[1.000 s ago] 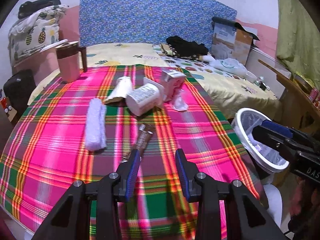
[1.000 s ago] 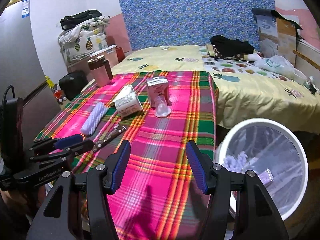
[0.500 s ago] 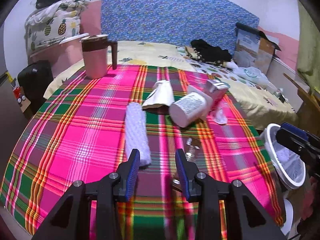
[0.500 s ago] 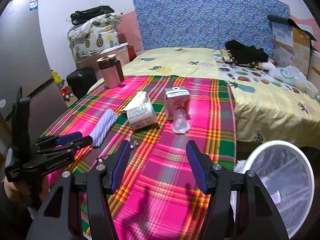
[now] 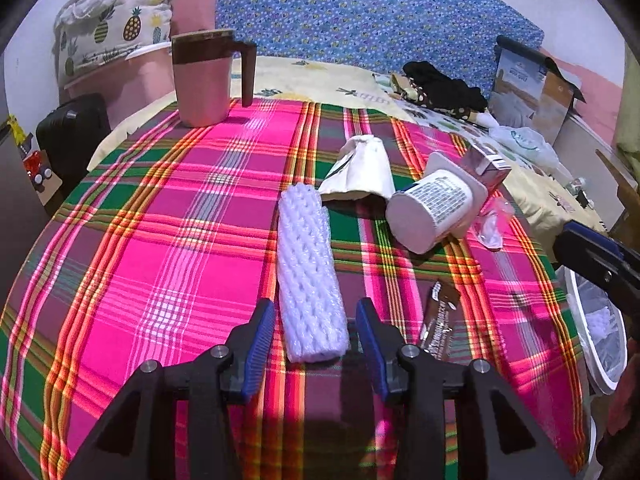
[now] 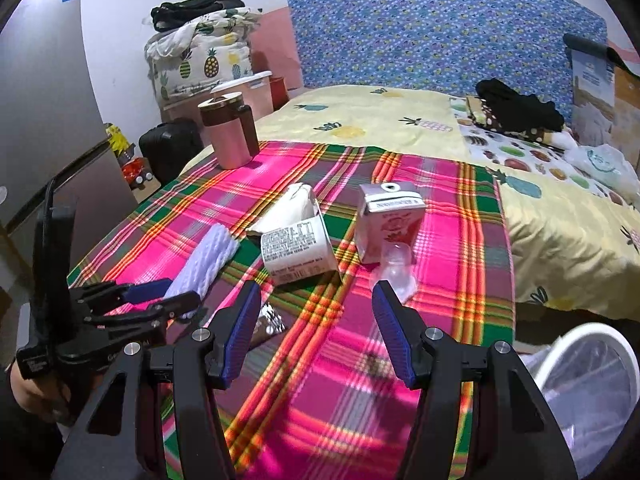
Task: Collect trash
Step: 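Grasp the second foam net with the left tool while the right tool reaches the yogurt cup, then grasp the white yogurt cup rim with the right tool and lift it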
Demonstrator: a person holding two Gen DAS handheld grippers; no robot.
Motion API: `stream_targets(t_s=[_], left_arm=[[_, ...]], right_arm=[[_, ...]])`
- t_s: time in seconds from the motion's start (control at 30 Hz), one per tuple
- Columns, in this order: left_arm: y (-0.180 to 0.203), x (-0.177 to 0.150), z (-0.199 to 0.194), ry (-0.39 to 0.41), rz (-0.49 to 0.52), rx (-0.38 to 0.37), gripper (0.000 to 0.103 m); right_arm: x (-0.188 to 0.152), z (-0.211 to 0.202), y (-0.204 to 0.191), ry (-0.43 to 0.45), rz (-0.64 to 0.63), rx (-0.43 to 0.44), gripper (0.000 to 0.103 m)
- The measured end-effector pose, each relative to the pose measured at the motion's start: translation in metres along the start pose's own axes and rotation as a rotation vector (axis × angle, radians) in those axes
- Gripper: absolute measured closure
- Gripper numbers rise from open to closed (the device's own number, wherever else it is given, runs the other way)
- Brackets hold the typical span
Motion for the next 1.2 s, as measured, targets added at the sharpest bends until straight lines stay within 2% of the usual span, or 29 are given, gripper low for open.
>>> stream_targets(t_s=[0.17,0.23,0.27,0.57,0.8,0.9,1.07,1.2], left_arm=[[-0.003,0.001,0.010,-0.018,-0.006,-0.002,0.061],[-0.005,0.001,0.010,-0.017,-0.009,-0.005,0.065],[-0.006,0.001,0.010,-0.016,-0.009,-0.002,0.072],[-0.015,0.002,0.010,-0.012,-0.025,-0.029,0.074],[-0.017,0.002,0.010,-0.012,-0.028,-0.044,0.074],[-0.018,0.002,0.010,-0.011,-0.028,-0.047,0.074],[-0.018,0.002,0.009,-0.011,-0.028,-0.045,0.074],[-0.020,0.002,0.008,-0.009,-0.029,-0.036,0.074]], right_arm=[[0.005,0.017,-0.004,-0.017,-0.023,0.017,0.044],[0.006,0.024,-0.003,-0.026,-0.025,0.018,0.044],[0.007,0.027,-0.001,-0.031,-0.024,0.016,0.044],[0.015,0.051,0.004,-0.068,-0.003,0.044,0.044],[0.012,0.061,-0.006,-0.112,0.004,0.132,0.044],[0.008,0.059,-0.012,-0.123,-0.011,0.151,0.055],[0.006,0.058,-0.020,-0.133,-0.038,0.162,0.085],[0.006,0.055,-0.019,-0.125,-0.042,0.133,0.092]])
Point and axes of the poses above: each gripper's, at about its wrist camera, not at the fingertips, and z roughly the way its jaws point, y to its right, x to its top, the point moved 10 cm from there along z, roughly the way its jaws point, and after that the axes turned 4 degrees about x, right-handed, at the moved point
